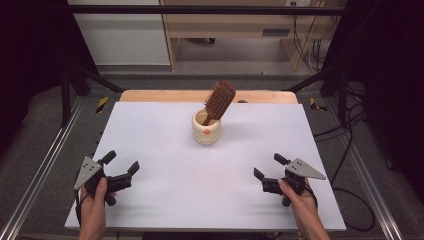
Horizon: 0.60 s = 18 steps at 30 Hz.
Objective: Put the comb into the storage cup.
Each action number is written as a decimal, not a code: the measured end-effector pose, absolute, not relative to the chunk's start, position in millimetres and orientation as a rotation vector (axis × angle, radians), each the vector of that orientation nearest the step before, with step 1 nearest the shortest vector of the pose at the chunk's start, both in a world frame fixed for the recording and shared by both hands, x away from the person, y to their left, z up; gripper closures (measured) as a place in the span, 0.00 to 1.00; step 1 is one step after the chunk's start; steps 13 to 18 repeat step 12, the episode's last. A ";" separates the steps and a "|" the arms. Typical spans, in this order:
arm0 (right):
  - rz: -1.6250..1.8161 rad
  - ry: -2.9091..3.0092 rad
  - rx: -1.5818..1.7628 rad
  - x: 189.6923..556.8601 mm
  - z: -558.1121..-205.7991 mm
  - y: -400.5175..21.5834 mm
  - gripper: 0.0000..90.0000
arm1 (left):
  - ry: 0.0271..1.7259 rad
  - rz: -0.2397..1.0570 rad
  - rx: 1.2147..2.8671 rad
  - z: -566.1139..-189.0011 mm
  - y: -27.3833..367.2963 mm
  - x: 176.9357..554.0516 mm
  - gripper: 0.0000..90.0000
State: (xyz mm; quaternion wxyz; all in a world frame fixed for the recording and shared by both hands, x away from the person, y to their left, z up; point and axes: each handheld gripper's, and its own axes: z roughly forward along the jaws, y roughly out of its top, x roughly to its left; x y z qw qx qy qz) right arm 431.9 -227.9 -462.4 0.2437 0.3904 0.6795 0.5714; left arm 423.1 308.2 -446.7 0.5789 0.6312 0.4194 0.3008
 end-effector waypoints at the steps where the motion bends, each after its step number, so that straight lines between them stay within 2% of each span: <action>1: 1.562 1.851 1.059 432.4 -462.0 -227.1 0.05 | 0.984 0.701 1.484 -447.5 307.8 422.7 0.02; 18: 1.538 1.866 1.056 436.7 -464.8 -225.4 0.05 | 0.979 0.709 1.538 -450.3 301.1 422.9 0.02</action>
